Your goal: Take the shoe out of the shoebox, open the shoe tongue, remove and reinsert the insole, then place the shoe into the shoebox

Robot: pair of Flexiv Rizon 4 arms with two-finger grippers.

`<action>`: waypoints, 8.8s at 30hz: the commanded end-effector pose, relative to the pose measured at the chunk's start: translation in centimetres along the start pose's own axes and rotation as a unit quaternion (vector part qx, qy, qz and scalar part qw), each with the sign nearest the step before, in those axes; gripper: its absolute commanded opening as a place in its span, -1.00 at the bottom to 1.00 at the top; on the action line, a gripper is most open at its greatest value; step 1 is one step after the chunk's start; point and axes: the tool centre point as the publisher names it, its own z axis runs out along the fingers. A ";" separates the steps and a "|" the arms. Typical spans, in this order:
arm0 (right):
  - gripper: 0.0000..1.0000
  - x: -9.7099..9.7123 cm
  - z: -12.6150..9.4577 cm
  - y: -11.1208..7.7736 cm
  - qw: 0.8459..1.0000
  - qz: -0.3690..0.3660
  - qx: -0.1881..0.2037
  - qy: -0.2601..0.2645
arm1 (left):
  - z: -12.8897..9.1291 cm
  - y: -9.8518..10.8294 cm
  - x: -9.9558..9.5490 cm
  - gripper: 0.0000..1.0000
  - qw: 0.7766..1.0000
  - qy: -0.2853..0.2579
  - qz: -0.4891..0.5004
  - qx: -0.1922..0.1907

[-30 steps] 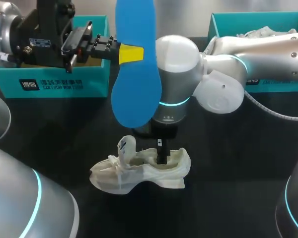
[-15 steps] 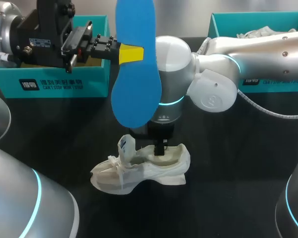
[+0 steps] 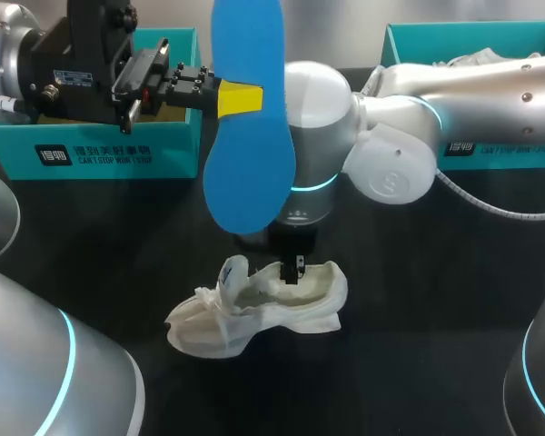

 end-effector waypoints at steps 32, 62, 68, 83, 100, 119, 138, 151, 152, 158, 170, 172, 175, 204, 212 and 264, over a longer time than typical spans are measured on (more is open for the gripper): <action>-1.00 -0.4 -4.9 -0.2 0.951 0.305 -0.031 -0.038 | 0.1 0.0 -0.2 -1.00 1.000 0.001 0.000 -0.002; -1.00 3.1 -4.0 1.1 0.726 0.684 0.016 -0.068 | 0.1 0.0 -0.2 -1.00 1.000 0.001 0.000 -0.002; -1.00 3.5 -3.3 0.7 0.728 0.682 -0.013 -0.063 | 0.1 0.0 -0.2 -1.00 1.000 0.001 0.000 -0.002; -1.00 4.1 -1.9 -1.0 0.714 0.698 -0.034 -0.040 | 0.1 0.0 -0.2 -1.00 1.000 0.001 0.000 -0.002; -1.00 3.6 0.5 -2.2 0.709 0.704 -0.038 -0.009 | 0.1 0.0 -0.2 -1.00 1.000 0.001 0.000 -0.002; 1.00 3.3 -0.4 -2.9 0.700 0.713 -0.038 0.009 | 0.1 0.0 -0.2 -1.00 1.000 0.001 0.000 -0.002; 1.00 3.3 -7.3 -5.5 0.689 0.715 -0.110 0.036 | 0.1 0.0 -0.2 -1.00 1.000 0.001 0.000 -0.002; 1.00 1.5 -10.4 -6.7 0.670 0.713 -0.192 0.080 | 0.1 0.0 -0.2 -1.00 1.000 0.001 0.000 -0.002; 1.00 1.4 -11.1 -7.2 0.666 0.711 -0.207 0.085 | 0.1 0.0 -0.2 -1.00 1.000 0.001 0.000 -0.002; 1.00 0.5 -14.7 -9.0 0.664 0.692 -0.249 0.134 | 0.1 0.0 -0.2 -1.00 1.000 0.001 0.000 -0.002; 1.00 -0.9 -17.2 -9.6 0.647 0.661 -0.323 0.200 | 0.1 0.0 -0.2 -1.00 1.000 0.001 0.000 -0.002; 1.00 -0.9 -17.2 -9.6 0.647 0.661 -0.323 0.200 | 0.1 0.0 -0.2 -1.00 1.000 0.001 0.000 -0.002; 1.00 -0.9 -17.2 -9.6 0.647 0.661 -0.323 0.200 | 0.1 0.0 -0.2 -1.00 1.000 0.001 0.000 -0.002; 1.00 -6.0 -23.3 -7.6 0.597 0.570 -0.387 0.410 | 0.7 0.5 -2.3 -1.00 0.984 -0.069 0.166 0.006; 1.00 -6.0 -23.8 -7.5 0.564 0.551 -0.415 0.455 | -0.2 1.4 -4.4 -1.00 0.923 -0.095 0.365 0.075; 1.00 -6.0 -23.8 -7.5 0.564 0.551 -0.415 0.455 | 0.8 10.8 -15.7 -1.00 0.705 -0.083 0.704 0.028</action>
